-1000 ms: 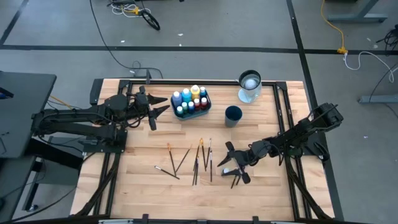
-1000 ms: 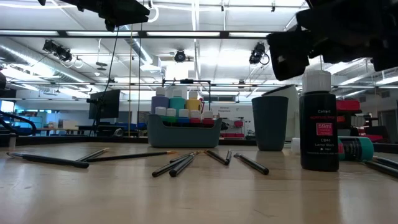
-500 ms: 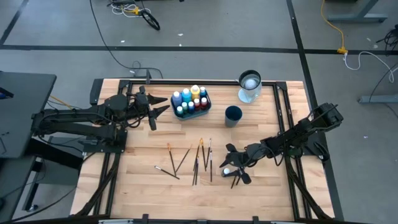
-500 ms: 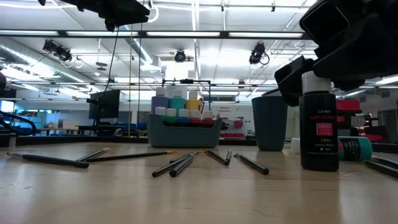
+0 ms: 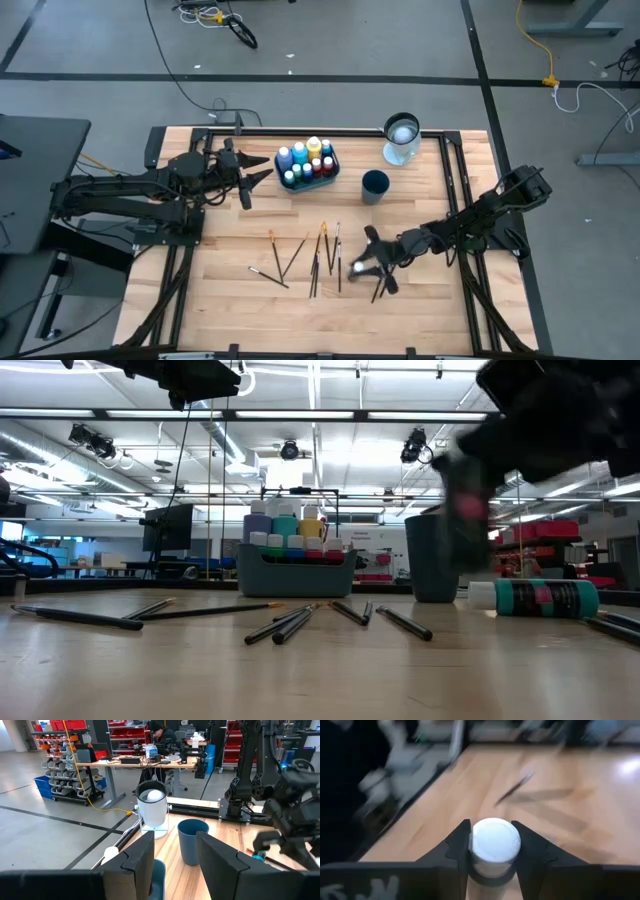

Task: Pick & Place Paint Supplies
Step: Put the black paint bottle into the blue bin

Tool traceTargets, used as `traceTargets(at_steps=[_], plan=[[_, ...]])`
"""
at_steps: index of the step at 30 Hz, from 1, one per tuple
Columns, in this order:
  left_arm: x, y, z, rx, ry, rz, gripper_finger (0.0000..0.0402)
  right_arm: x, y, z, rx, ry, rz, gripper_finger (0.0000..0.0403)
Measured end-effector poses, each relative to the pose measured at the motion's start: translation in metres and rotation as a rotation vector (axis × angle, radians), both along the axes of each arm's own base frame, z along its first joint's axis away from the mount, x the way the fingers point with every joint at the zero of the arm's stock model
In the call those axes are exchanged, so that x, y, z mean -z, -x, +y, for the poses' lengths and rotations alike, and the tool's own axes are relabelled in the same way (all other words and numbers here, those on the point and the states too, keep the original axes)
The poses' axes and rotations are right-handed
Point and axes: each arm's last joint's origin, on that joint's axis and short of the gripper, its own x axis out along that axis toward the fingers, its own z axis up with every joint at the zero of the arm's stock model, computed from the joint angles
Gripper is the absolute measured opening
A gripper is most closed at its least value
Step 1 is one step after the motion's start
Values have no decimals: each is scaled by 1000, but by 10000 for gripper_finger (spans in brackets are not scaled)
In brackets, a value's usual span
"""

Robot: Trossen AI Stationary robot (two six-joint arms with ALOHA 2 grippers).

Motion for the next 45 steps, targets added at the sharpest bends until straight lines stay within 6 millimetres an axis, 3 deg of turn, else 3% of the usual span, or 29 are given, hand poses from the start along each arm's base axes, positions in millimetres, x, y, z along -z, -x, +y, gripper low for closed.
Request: traceTargets(at_steps=[4, 9, 11, 14, 20, 26, 37, 45], plan=[[0, 0, 0, 0, -1, 0, 153, -23, -8, -11, 229, 70, -245, 112], [0, 0, 0, 0, -3, 1, 153, -68, -37, -42, 663, 97, -424, 115], [0, 0, 0, 1, -3, 1, 153, -83, -54, -57, 708, 111, -421, 116], [0, 0, 0, 2, -25, 11, 153, -92, -88, -75, 637, 149, -330, 116], [2, 0, 0, 5, -47, 46, 153, -71, -146, -101, 768, 199, -108, 116], [5, 0, 0, 6, -46, 70, 153, -39, -176, -121, 883, 223, -48, 116], [8, 1, 0, 6, -37, 106, 153, 4, -183, -146, 938, 233, 58, 116], [8, 1, 0, 6, -37, 98, 153, 2, -182, -158, 911, 207, 69, 120]])
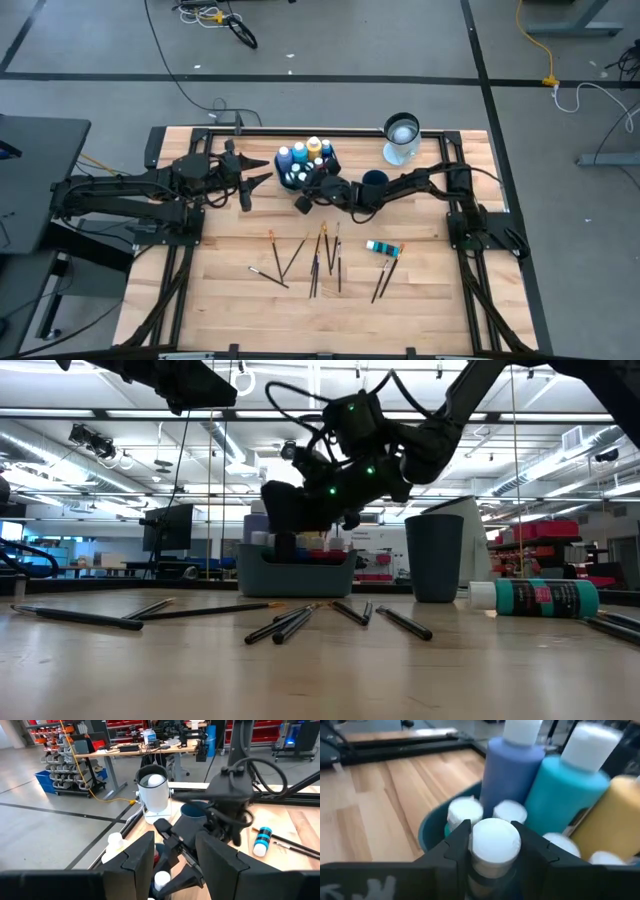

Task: Pick & Place Paint Supplies
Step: Put the black paint bottle into the blue bin, then put the light blue paint bottle into the blue bin

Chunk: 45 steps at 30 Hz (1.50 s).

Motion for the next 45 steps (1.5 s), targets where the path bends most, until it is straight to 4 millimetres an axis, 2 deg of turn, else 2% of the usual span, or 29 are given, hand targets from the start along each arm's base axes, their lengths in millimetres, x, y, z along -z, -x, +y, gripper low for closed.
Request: traceTargets(at_steps=[6, 16, 19, 23, 28, 31, 35, 41, 45], plan=[[0, 0, 0, 0, -2, 1, 153, 5, 2, -5, -54, -26, 53, 133], [0, 0, 0, 0, -2, 1, 153, 0, 1, -4, -79, 52, 76, 195], [0, 0, 0, 0, -2, 1, 153, -16, 2, 7, -116, 101, 76, 202], [0, 0, 0, 0, -2, 1, 153, -48, 8, 27, -180, 172, 86, 199], [0, 0, 0, 0, -2, 2, 153, -85, 27, 53, -250, 204, 168, 187], [0, 0, 0, 0, 1, 3, 153, -98, 45, 70, -340, 124, 243, 183], [0, 0, 0, 0, 1, 2, 153, -104, 69, 89, -447, -117, 337, 183], [0, 0, 0, 0, 1, -4, 153, -86, 97, 113, -552, -502, 602, 183], [-2, 0, 0, -1, 4, -18, 153, -71, 109, 127, -530, -617, 739, 183]])
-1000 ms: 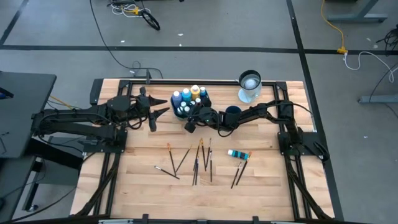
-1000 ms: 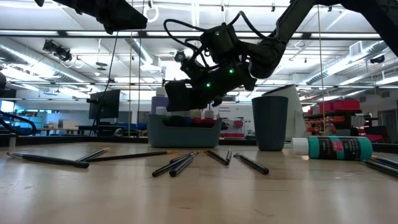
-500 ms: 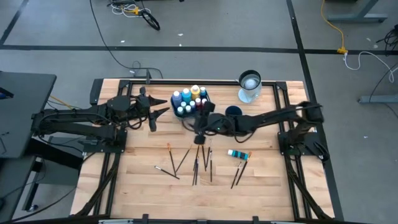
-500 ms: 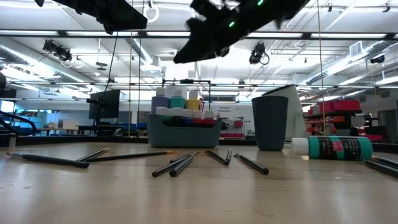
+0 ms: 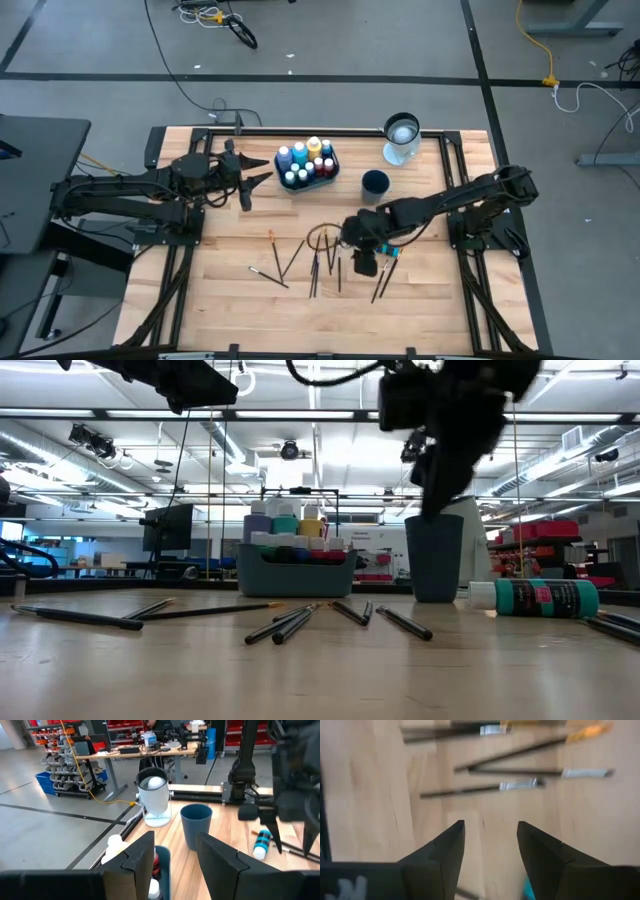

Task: Pick & Place Paint Supplies
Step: Put the light blue paint bottle into the blue bin

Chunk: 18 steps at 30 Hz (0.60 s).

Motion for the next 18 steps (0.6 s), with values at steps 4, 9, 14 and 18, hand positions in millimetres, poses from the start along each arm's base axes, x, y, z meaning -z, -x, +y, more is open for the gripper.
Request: traceTargets(at_steps=[4, 9, 14, 18], plan=[[-3, 0, 0, 0, -1, -27, 153, 8, 8, 5, -6, 28, 64, 183], [-5, -1, 0, 3, -4, -51, 153, 21, 16, 0, 13, 79, 117, 183], [-5, -1, 0, 3, -5, -54, 153, 37, 24, -8, 36, 101, 165, 183], [-5, -1, 0, 3, -5, -54, 153, 45, 29, -13, 50, 104, 187, 183]])
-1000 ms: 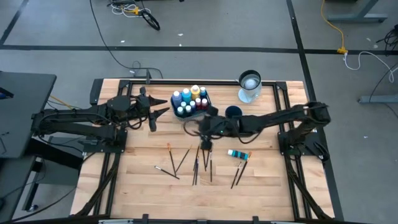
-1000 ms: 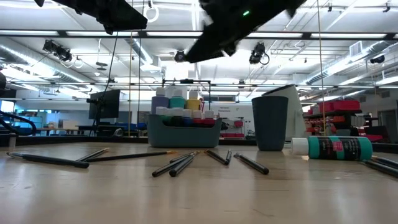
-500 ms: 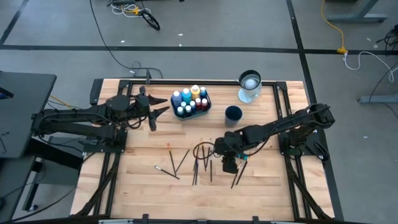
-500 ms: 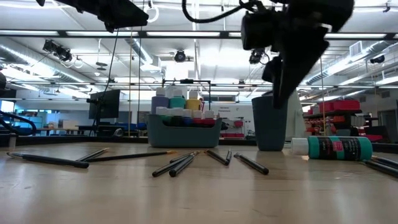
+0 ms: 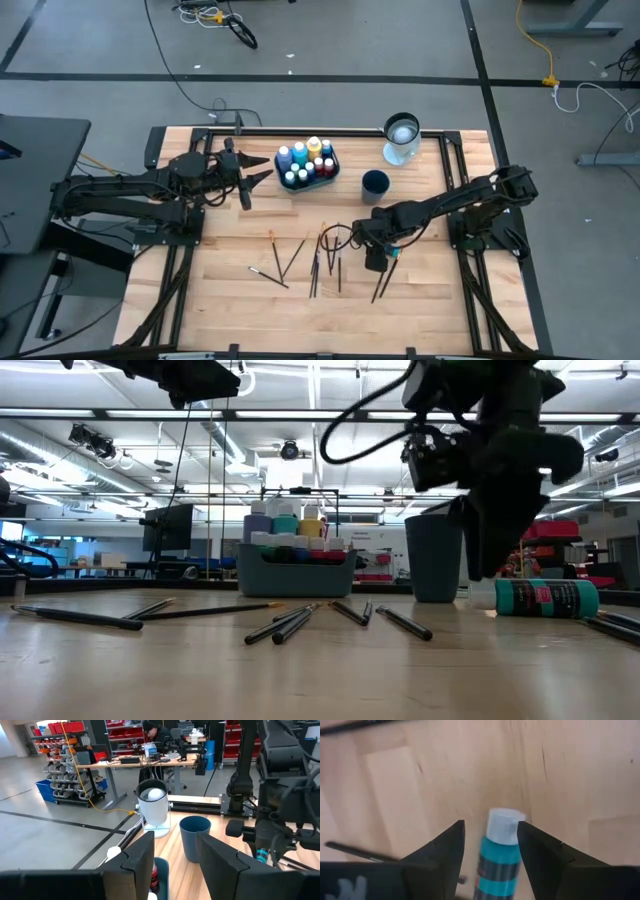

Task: Pick & Place Paint Supplies
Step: Put the light blue paint bottle into the blue bin

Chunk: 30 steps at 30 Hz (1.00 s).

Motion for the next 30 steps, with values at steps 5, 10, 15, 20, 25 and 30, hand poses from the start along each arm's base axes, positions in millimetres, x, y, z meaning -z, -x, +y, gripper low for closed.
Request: traceTargets(at_steps=[5, 10, 15, 20, 25, 30], plan=[[0, 0, 0, 0, 0, 0, 153, 7, 3, -6, 23, 18, 3, 183], [0, 0, 0, 0, 0, 1, 153, 19, 7, -9, 33, 12, -15, 183], [0, 0, 0, 1, 0, 1, 153, 31, 15, -10, 30, 5, -3, 182], [0, 0, 0, 1, 0, 1, 153, 35, 18, -11, 30, 15, -15, 159], [0, 0, 0, 1, -1, 1, 153, 37, 19, -11, 32, 4, -23, 133], [0, 0, 0, 1, -1, -1, 153, 30, 5, -8, 16, -47, -104, 138]])
